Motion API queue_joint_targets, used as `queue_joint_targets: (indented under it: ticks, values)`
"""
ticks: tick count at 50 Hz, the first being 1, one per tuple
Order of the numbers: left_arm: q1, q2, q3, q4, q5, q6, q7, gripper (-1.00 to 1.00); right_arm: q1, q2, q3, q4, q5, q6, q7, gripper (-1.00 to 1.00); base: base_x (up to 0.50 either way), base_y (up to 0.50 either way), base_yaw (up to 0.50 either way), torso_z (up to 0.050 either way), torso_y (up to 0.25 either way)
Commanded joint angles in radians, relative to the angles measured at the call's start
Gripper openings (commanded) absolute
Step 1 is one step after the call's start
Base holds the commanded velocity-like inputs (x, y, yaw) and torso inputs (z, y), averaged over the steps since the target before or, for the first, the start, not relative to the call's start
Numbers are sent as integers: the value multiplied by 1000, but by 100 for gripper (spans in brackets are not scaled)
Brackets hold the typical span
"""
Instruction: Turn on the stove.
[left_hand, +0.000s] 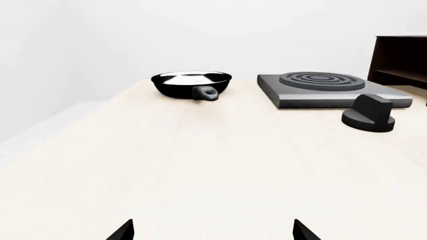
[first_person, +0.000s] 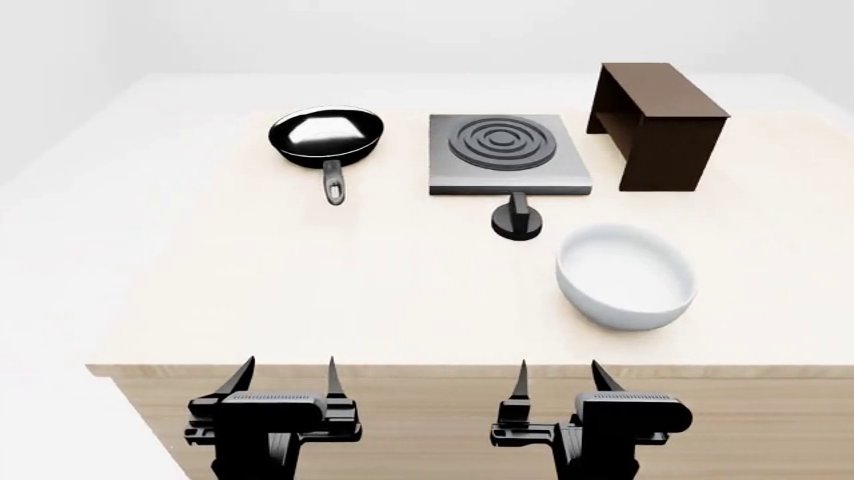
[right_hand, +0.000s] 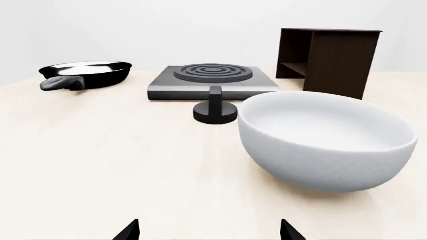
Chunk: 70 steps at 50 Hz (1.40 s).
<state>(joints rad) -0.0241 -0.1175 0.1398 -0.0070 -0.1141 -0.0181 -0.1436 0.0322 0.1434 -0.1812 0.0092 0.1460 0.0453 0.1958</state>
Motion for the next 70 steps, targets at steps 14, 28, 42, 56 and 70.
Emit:
queue_joint_targets:
  ticks: [14, 28, 42, 56, 70]
  values:
    - [1, -7, 10, 0, -10, 17, -2, 100, 2, 1, -3, 2, 7, 0, -9, 100, 0, 497, 0, 0, 0]
    - [-1, -16, 20, 1, -22, 18, -14, 100, 12, 6, -17, 12, 10, 19, 5, 100, 0, 32, 0, 0, 0]
    - [-3, -25, 32, -3, -29, 22, -24, 100, 14, 19, -26, 8, 35, 25, -6, 100, 54, 0, 0, 0, 0]
    - [-5, -33, 43, -4, -36, 25, -33, 100, 15, 25, -37, 11, 39, 27, 3, 100, 500, 0, 0, 0, 0]
    - [-5, -41, 52, -4, -44, 27, -41, 100, 14, 31, -44, 5, 45, 30, 11, 100, 500, 0, 0, 0, 0]
